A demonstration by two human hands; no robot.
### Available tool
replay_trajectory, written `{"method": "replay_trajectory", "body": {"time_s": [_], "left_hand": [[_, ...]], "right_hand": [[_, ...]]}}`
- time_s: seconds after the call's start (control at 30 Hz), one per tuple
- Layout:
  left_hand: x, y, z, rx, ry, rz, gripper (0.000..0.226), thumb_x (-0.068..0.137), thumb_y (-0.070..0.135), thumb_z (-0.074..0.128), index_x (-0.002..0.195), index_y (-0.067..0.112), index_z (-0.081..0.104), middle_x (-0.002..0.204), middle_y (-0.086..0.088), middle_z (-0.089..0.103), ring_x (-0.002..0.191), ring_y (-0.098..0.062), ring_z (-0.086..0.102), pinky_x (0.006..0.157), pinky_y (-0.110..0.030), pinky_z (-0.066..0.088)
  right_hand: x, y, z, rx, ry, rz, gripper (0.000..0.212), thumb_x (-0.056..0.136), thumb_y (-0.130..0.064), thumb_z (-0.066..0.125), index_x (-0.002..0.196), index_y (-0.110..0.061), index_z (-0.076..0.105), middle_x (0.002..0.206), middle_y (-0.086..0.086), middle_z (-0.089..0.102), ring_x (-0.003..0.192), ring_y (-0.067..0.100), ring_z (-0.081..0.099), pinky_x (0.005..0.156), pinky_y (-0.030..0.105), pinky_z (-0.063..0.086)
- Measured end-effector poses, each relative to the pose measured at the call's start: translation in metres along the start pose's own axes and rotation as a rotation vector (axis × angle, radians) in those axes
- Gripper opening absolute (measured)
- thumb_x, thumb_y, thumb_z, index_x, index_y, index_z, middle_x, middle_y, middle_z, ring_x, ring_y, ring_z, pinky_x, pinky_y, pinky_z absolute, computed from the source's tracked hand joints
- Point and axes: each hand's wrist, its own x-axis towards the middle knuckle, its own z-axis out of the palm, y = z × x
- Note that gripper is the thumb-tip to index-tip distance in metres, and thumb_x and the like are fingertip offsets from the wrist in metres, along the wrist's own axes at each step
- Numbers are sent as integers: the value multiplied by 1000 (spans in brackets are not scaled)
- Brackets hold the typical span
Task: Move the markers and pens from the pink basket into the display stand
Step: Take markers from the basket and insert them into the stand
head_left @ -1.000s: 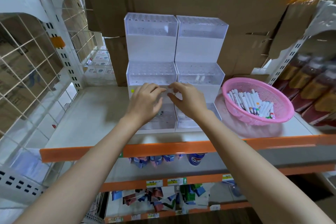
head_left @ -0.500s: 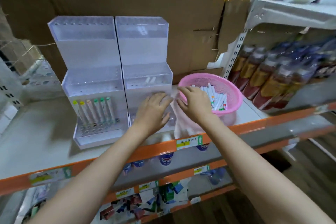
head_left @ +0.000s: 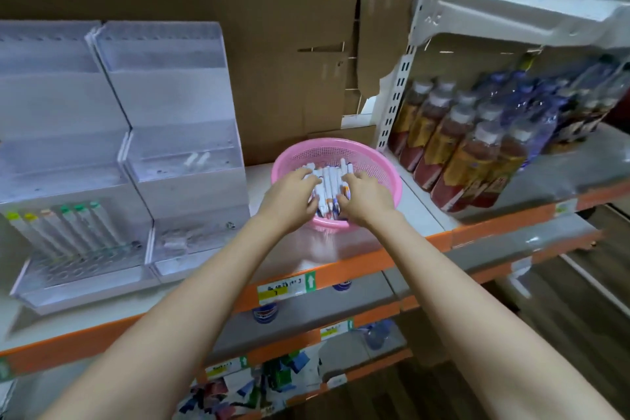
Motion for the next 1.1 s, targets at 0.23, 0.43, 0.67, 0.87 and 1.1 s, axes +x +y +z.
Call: {"method": "replay_trajectory", "body": {"time_s": [0.23,0.43,0.67,0.87,1.1], "left_hand": [[32,0,13,25,-77,-204,27,91,25,57,110,9,64,113,-13,60,103,-29,56,81,-38,49],[44,5,19,67,-74,-236,28,86,37,66,83,10,59,90,-11,64,83,-28,57,61,-34,36],[38,1,24,-65,4,-252,31,84,35,67,100,9,65,89,-7,68,85,-26,60,69,-39,50],[38,1,20,-86,-51,-301,45,79,40,72,115,14,62,98,-4,68,92,-23,60,73,-36,49],[43,5,11,-148,-104,-439,19,76,20,67,94,20,62,96,-2,68,84,-22,64,75,-37,52]], "right_hand": [[22,6,4,0,13,-64,24,91,-14,49,113,-12,58,115,12,57,104,36,54,80,41,43],[36,15,3,141,19,-140,33,85,-2,59,112,-19,66,112,9,63,101,30,59,80,38,49],[36,19,4,379,40,-154,16,85,-13,65,98,-14,74,96,5,73,90,20,66,82,33,52],[36,17,3,476,5,-24,38,75,-18,77,110,-11,62,96,5,68,85,18,62,70,26,45],[38,15,5,506,3,37,56,74,-9,68,128,-10,55,96,10,68,87,23,65,69,32,50]]}}
